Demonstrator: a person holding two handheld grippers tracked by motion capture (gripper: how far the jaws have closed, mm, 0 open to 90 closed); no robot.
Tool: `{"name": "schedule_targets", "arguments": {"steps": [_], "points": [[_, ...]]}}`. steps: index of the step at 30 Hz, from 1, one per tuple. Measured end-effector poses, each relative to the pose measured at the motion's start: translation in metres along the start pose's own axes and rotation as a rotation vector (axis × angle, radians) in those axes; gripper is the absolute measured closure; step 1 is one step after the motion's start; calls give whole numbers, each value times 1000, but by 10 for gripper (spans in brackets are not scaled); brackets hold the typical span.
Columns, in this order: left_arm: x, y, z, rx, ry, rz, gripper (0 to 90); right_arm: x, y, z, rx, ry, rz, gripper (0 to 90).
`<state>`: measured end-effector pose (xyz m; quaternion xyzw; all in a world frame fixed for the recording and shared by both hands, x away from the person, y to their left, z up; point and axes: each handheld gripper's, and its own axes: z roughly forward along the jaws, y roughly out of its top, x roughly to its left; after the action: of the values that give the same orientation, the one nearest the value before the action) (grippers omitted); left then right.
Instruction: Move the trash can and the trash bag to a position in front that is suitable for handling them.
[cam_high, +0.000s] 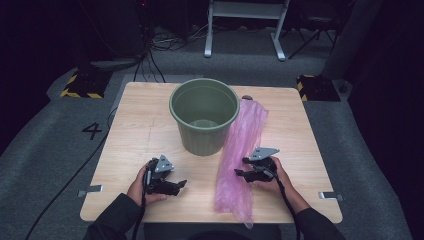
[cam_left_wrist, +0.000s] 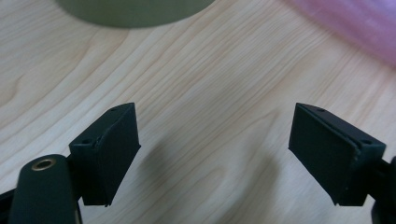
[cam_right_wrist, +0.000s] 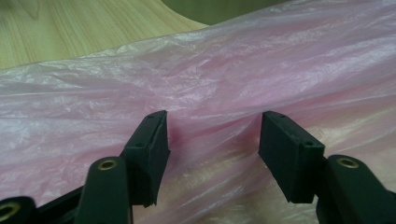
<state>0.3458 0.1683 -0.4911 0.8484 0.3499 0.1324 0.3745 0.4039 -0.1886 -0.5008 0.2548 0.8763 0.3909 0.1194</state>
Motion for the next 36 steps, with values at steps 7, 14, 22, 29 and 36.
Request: {"name": "schedule_targets", "arguments": {"steps": [7, 14, 22, 29, 36], "points": [[-27, 21, 11, -6, -29, 71, 163, 2, 2, 2, 1, -5, 6, 407], [-16, 30, 15, -22, 32, 96, 160, 3, 0, 0, -1, -10, 15, 402], [34, 36, 12, -82, 43, 3, 158, 2, -1, -1, -1, -15, 17, 381], [45, 42, 21, -60, 52, 11, 160, 0, 0, -4, 0, 2, 25, 263], [57, 49, 19, -108, 47, -4, 159, -3, 3, -17, -53, 2, 21, 240]]}}
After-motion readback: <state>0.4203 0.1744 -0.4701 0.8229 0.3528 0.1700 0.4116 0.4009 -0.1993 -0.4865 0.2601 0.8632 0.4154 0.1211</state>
